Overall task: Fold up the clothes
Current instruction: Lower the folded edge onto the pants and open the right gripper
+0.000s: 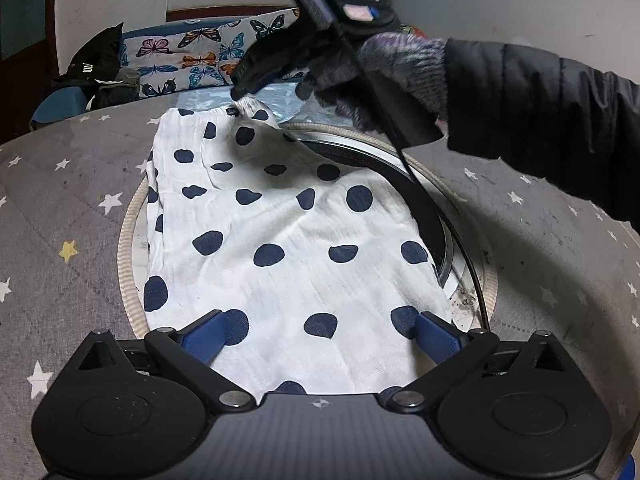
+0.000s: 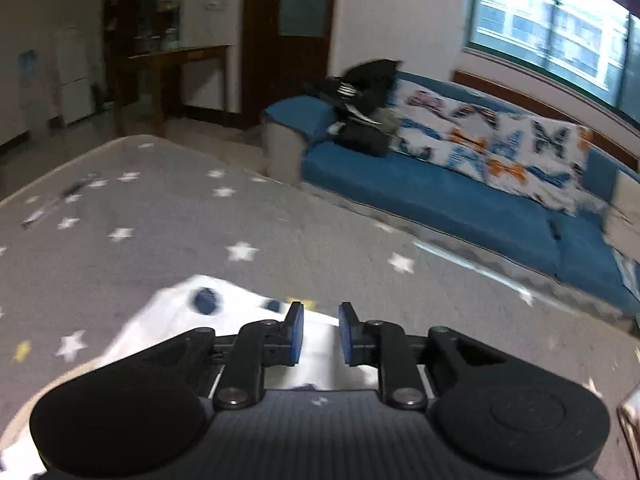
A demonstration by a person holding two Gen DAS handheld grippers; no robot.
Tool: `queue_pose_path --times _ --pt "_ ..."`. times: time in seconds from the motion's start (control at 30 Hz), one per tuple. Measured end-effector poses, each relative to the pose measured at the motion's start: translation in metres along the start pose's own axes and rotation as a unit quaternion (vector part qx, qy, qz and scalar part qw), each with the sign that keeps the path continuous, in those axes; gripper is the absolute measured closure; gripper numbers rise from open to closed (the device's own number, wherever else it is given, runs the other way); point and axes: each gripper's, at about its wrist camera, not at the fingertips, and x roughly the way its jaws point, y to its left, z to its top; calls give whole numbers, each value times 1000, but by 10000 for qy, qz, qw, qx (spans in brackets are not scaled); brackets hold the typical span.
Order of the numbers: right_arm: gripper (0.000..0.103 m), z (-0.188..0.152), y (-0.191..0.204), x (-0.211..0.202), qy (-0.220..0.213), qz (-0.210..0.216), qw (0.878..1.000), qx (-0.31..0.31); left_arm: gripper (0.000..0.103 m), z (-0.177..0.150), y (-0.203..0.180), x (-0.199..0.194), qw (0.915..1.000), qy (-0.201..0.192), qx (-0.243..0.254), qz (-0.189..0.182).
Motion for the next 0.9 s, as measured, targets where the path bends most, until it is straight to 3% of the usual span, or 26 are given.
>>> queue_pose_path --times 0.13,0.37,0.43,0.57,0.9 --pt "82 4 21 4 121 508 9985 -171 0 0 1 -1 10000 -4 -21 21" --pt "82 2 46 30 284 368 9979 -456 0 -1 0 -4 10000 11 -24 65" --pt "81 4 46 21 261 410 9980 -412 0 -1 1 -6 10000 0 -33 78" --pt "68 -13 49 -8 362 489 9968 -515 0 -1 2 -12 9999 -54 -39 147" --pt "68 -57 58 -82 613 685 9927 -783 0 -18 3 -43 9985 -204 -67 494"
